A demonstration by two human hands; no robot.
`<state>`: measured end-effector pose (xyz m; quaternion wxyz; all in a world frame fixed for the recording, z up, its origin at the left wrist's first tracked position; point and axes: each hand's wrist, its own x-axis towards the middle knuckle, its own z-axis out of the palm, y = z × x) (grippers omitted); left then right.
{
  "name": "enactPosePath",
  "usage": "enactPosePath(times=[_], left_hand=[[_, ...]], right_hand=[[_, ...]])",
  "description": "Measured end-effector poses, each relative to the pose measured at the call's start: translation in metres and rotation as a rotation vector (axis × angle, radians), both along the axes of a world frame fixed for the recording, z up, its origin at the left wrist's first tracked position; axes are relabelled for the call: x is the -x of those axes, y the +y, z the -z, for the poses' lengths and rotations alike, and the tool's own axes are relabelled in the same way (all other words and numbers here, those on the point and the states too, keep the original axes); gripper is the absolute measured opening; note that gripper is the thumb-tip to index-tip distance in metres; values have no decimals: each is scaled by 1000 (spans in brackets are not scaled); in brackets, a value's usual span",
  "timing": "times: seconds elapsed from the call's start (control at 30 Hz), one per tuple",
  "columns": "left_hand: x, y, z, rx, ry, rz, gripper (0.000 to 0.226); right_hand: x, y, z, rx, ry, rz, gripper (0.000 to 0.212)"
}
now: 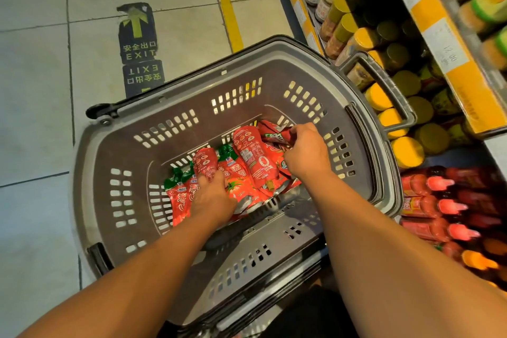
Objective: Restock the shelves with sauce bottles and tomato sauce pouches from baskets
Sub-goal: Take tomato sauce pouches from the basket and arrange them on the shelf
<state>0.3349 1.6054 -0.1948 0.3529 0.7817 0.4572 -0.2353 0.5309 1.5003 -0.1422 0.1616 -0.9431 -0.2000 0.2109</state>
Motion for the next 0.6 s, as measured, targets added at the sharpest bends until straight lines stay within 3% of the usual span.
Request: enactPosePath(times=[0.07, 0.2, 0.4, 0.6], left_hand=[[3, 0, 1, -25, -18, -4, 51], [4, 3, 2, -54, -79, -117, 38], [-10, 1, -14, -148, -178, -193, 52], [-11, 23, -32, -291, -245, -223, 28]], right_hand=[[-1, -1, 1, -43, 12, 47, 39], [0, 0, 1, -74, -17, 85, 37], [-4, 6, 5, -54, -20, 134, 34], [-9, 9, 12, -25, 15, 230, 25]])
